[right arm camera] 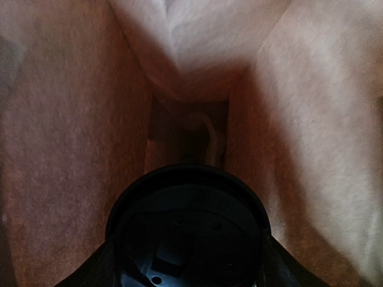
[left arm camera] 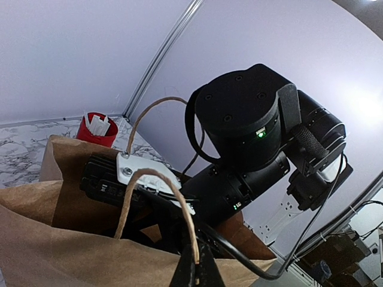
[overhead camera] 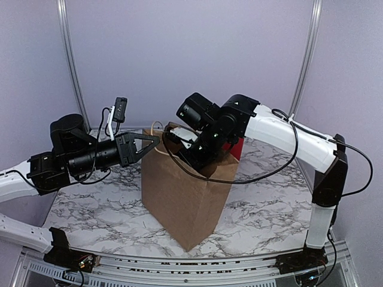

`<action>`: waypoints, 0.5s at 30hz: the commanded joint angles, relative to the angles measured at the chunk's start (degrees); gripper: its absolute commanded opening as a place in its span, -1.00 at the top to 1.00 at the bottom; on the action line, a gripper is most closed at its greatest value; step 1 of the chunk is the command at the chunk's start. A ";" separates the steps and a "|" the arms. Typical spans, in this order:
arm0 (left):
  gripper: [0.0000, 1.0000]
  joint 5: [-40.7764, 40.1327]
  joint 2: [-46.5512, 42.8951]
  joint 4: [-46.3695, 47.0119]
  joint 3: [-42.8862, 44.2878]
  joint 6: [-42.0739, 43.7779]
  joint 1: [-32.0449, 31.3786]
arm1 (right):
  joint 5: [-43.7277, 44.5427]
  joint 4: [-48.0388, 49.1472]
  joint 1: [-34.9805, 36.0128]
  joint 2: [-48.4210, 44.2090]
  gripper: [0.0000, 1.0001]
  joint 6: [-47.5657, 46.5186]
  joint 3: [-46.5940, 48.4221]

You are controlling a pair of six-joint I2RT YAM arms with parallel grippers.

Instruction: Pack the takeout coffee

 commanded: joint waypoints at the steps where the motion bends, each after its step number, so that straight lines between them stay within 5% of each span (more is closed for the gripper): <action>1: 1.00 -1.86 -2.00 0.56 -2.03 2.65 -0.31 | -1.66 -3.67 0.56 1.93 -0.14 0.84 1.36; 15: 1.00 -2.03 -6.97 1.30 -5.53 7.15 -0.31 | -3.80 -2.50 0.66 3.71 -0.14 2.47 -3.10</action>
